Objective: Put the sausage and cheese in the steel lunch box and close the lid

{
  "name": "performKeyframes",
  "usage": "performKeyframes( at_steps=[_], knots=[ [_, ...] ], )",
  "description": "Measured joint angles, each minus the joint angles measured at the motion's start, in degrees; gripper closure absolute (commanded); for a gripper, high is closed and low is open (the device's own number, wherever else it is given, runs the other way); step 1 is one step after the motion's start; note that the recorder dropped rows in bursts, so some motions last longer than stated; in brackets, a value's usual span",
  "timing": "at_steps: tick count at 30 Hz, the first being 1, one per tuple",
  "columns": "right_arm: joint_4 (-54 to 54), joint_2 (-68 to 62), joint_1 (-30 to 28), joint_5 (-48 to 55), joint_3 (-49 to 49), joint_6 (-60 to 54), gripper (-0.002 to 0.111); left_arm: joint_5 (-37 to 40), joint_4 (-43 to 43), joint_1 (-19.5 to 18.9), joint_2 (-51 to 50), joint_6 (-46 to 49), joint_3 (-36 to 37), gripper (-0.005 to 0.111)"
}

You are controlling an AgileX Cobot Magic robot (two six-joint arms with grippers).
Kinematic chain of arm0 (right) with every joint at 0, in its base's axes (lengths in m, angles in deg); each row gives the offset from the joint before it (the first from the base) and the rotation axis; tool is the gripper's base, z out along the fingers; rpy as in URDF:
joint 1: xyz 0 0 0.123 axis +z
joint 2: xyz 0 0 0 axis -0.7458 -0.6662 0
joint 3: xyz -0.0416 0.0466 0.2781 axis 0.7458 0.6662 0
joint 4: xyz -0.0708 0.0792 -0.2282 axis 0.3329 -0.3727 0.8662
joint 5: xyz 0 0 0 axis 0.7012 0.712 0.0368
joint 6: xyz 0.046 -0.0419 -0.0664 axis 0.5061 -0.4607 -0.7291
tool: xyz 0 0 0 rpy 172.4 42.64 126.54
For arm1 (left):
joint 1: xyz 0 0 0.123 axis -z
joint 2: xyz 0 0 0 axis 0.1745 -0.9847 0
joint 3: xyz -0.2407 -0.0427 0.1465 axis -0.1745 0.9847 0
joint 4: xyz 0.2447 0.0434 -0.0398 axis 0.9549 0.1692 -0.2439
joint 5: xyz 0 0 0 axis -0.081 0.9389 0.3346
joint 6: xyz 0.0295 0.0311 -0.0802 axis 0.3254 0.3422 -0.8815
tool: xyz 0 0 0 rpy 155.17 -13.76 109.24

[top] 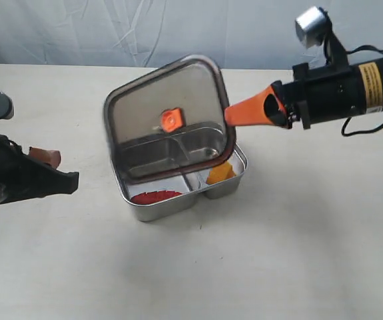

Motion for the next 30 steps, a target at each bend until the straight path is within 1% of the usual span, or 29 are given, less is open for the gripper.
performKeyframes(
  at_steps=[4, 7, 16, 20, 27, 30],
  knots=[
    [0.28, -2.48, -4.60, 0.11, -4.49, 6.51, 0.109, 0.00, 0.00, 0.00, 0.00, 0.00, 0.03, 0.056],
    [0.40, -4.88, -6.21, 0.11, -6.63, 10.37, 0.109, 0.00, 0.00, 0.00, 0.00, 0.00, 0.03, 0.056],
    [0.91, -6.28, -6.51, 0.00, -7.55, 12.64, 0.109, 0.00, 0.00, 0.00, 0.00, 0.00, 0.03, 0.056],
    [0.91, -6.28, -6.65, 0.00, -8.96, 18.06, 0.109, 0.00, 0.00, 0.00, 0.00, 0.00, 0.03, 0.056],
    [0.82, -6.28, -8.50, 0.00, -9.56, 18.06, 0.109, 0.00, 0.00, 0.00, 0.00, 0.00, 0.03, 0.056],
    [0.82, -6.28, -8.60, 0.00, -9.56, 15.79, 0.109, 0.00, 0.00, 0.00, 0.00, 0.00, 0.03, 0.056]
  ],
)
